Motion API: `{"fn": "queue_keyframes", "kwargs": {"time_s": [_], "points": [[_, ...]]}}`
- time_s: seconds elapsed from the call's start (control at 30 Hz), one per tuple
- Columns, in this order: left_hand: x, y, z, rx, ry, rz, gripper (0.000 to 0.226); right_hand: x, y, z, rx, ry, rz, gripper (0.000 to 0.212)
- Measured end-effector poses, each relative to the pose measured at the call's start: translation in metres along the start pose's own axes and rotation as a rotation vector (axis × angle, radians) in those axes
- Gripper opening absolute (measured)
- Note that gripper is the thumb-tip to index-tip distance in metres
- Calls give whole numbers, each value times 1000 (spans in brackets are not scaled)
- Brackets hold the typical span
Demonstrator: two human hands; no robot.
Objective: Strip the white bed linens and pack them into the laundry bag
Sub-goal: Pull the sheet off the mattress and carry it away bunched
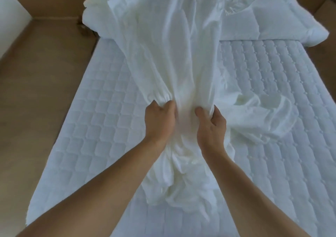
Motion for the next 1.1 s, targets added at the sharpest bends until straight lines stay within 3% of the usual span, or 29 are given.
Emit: {"fn": "queue_keyframes", "kwargs": {"time_s": [0.13, 0.27, 0.37, 0.43, 0.5, 0.57, 0.63, 0.7, 0.83, 0.97, 1.1], "points": [[-68, -71, -34, 87, 19, -67, 17, -77, 54, -46, -154, -39, 36, 18], [-139, -166, -52, 169, -112, -345, 42, -132, 136, -96, -502, -148, 195, 40], [-163, -219, -62, 431, -109, -477, 68, -146, 178, -134, -829, -235, 339, 36], [-155, -223, -67, 578, -9, -369, 60, -136, 173, -150, -885, -150, 243, 37], [-137, -199, -65, 639, 115, -99, 51, -121, 150, -150, -884, -62, -8, 63], [-122, -171, -59, 623, 170, 177, 70, -108, 122, -133, -865, -89, -250, 77], [-105, -158, -42, 700, 91, 338, 77, -93, 114, -109, -941, -201, -383, 81], [-85, -165, -25, 828, -57, 383, 68, -78, 124, -91, -1055, -317, -388, 80], [-68, -220, -5, 1022, -354, 210, 64, -67, 180, -81, -1204, -526, -222, 76], [-82, -282, -3, 1229, -598, 117, 72, -72, 233, -95, -1384, -614, -119, 72], [-54, -260, 7, 1290, -779, 100, 70, -51, 228, -79, -1418, -646, -40, 73]]}}
Point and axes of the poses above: each hand's wrist, its own x-axis towards the middle knuckle, its own z-axis out of the palm, y = z × x, the point moved 6 cm from there along x, towards the middle knuckle, and after that the axes turned 12 degrees about y, right-handed, at the moved point
